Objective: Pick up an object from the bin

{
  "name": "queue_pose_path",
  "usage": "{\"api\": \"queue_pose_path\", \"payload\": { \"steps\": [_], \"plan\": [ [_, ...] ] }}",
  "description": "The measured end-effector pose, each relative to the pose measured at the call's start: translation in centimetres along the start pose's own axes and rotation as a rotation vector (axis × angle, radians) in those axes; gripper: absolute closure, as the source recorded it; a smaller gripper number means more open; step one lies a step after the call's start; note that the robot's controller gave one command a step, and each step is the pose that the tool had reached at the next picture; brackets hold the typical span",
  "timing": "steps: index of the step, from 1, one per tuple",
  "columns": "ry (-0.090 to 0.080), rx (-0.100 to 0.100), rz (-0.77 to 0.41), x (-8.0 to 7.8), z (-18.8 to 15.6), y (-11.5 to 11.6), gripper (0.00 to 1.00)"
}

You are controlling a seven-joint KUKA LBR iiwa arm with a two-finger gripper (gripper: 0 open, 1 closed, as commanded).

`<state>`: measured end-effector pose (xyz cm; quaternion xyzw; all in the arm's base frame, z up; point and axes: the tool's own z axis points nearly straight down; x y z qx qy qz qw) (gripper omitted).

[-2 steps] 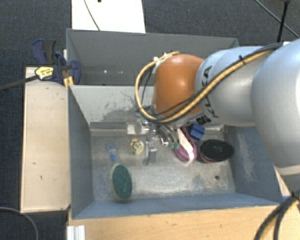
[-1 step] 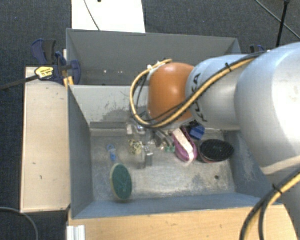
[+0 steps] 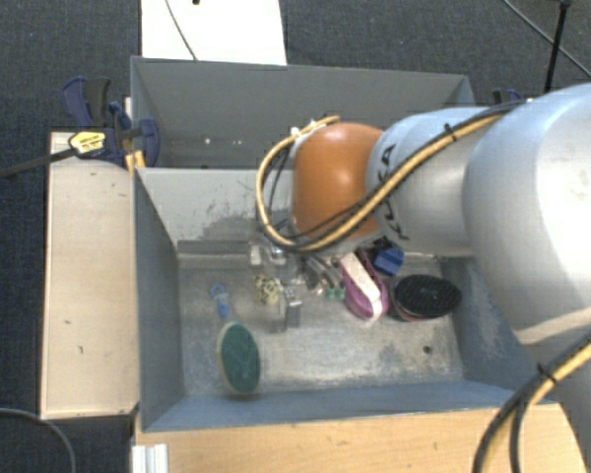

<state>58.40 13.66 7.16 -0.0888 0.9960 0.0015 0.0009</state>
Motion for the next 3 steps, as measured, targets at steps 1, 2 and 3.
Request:
{"api": "queue_pose_path", "payload": {
  "steps": [1, 2, 3],
  "plan": [
    [-0.003, -0.002, 0.001, -0.1, -0.2, 0.1, 1.00],
    [-0.005, 0.001, 0.001, -0.3, -2.9, 0.1, 1.00],
    [-0.011, 0.002, 0.004, -0.6, -12.3, 0.2, 1.00]
  ]
}}
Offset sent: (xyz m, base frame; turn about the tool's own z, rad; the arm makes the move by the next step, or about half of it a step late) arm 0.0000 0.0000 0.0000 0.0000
